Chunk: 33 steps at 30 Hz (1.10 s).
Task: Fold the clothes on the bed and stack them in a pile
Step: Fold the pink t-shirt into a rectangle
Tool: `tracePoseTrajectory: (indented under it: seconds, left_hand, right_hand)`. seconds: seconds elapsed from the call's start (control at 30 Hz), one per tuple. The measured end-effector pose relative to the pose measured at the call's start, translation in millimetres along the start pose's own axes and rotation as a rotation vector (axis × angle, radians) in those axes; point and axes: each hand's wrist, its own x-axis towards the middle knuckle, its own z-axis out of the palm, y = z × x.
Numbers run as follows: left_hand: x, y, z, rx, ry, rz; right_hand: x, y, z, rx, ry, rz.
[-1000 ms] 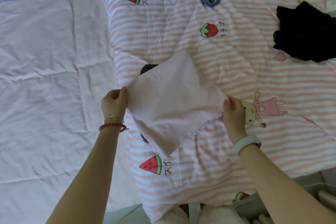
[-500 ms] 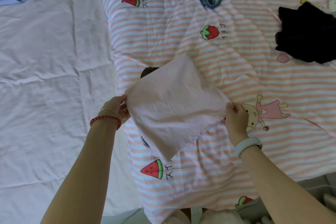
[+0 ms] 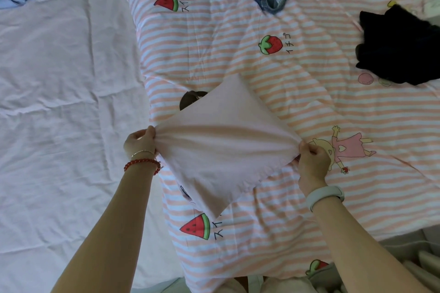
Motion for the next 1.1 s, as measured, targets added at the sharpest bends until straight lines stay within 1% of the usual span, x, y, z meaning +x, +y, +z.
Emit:
tracePoseTrajectory:
  seconds: [0.03, 0.07, 0.1, 0.13, 0.2, 0.27, 0.3, 0.33, 0.37, 0.4, 0.47, 0.53, 0.57, 0.63, 0.73, 0.8, 0.87, 0.93, 0.97, 1.0, 1.03, 1.1]
  left_hand:
    - [1.3, 0.1, -0.6, 0.114, 0.034, 0.046]
    - [1.5, 0.8, -2.1, 0.250, 0.090, 0.114]
    - [0.1, 1.1, -4.0, 0.376, 0.148, 0.215]
    - [-4.2, 0.5, -5.6, 0.471, 0.188, 0.367]
    - [-23.3, -3.1, -3.2, 0.623, 0.199, 0.752]
    - [-49.3, -16.4, 7.1, 0.773, 0.144, 1.108]
    - [-61.4, -27.2, 13.0, 0.851, 0.084, 1.253]
    - [-71.6, -38.9, 18.4, 0.944, 0.021, 1.351]
    - [-79.6, -51.8, 23.1, 1.053, -0.032, 1.393]
    - [-85.0, -64.8, 26.0, 1.169, -0.071, 1.384]
    - [-89.1, -89.1, 26.1, 1.341, -0.132, 1.281]
    - [-86.5, -108.2, 19.3, 1.397, -0.166, 1.189]
    - [-84.6, -116.1, 14.2, 1.412, -0.173, 1.163]
    - [-82.0, -128.7, 1.9, 1.450, -0.200, 1.167]
    - [-82.3, -135.9, -15.7, 1.492, -0.232, 1.237]
    - [-85.8, -131.0, -20.5, 1.425, -0.204, 1.274]
    - [-86.9, -118.8, -18.5, 1.223, -0.155, 1.327]
    - [-82.9, -103.1, -7.8, 1.008, -0.099, 1.403]
    - [-79.3, -95.1, -0.2, 0.952, -0.084, 1.419]
    - [-75.7, -88.3, 8.0, 0.937, -0.076, 1.410]
    - [-72.0, -84.3, 15.5, 0.970, -0.057, 1.388]
    - [-64.1, -87.3, 25.3, 1.120, -0.013, 1.324]
  right_hand:
    - [0.3, -0.1, -1.4, -0.023, 0.006, -0.011]
    - [-0.1, 0.1, -3.8, -0.102, 0.029, -0.073]
    - [-2.3, 0.1, -6.3, -0.219, 0.065, -0.190]
    - [-5.6, 0.2, -9.2, -0.337, 0.086, -0.355]
    - [-15.0, 1.5, -11.2, -0.551, 0.058, -0.722]
    - [-23.3, 3.7, -8.6, -0.740, -0.058, -1.035]
    - [-26.4, 3.8, -4.9, -0.795, -0.132, -1.140]
    - [-28.3, 2.4, 1.1, -0.836, -0.202, -1.203]
    - [-28.7, 0.1, 8.5, -0.887, -0.260, -1.233]
    - [-28.2, -2.8, 16.8, -0.959, -0.307, -1.232]
    - [-23.6, -5.1, 30.9, -1.133, -0.411, -1.179]
    - [-13.5, 2.7, 35.0, -1.306, -0.503, -1.103]
    - [-7.4, 8.6, 31.5, -1.382, -0.522, -1.077]
    - [-0.5, 19.7, 15.1, -1.474, -0.528, -1.059]
    - [-4.4, 27.3, -10.0, -1.526, -0.517, -1.011]
    - [-14.4, 26.8, -16.4, -1.516, -0.461, -0.978]
    - [-26.6, 18.6, -8.2, -1.436, -0.422, -1.054]
    - [-35.1, 5.7, 15.8, -1.322, -0.469, -1.199]
    - [-37.5, -0.9, 32.5, -1.282, -0.510, -1.263]
    - [-38.7, -7.2, 51.0, -1.262, -0.549, -1.314]
    - [-38.0, -12.2, 70.1, -1.265, -0.584, -1.357]
    - [-29.3, -18.4, 105.9, -1.345, -0.640, -1.436]
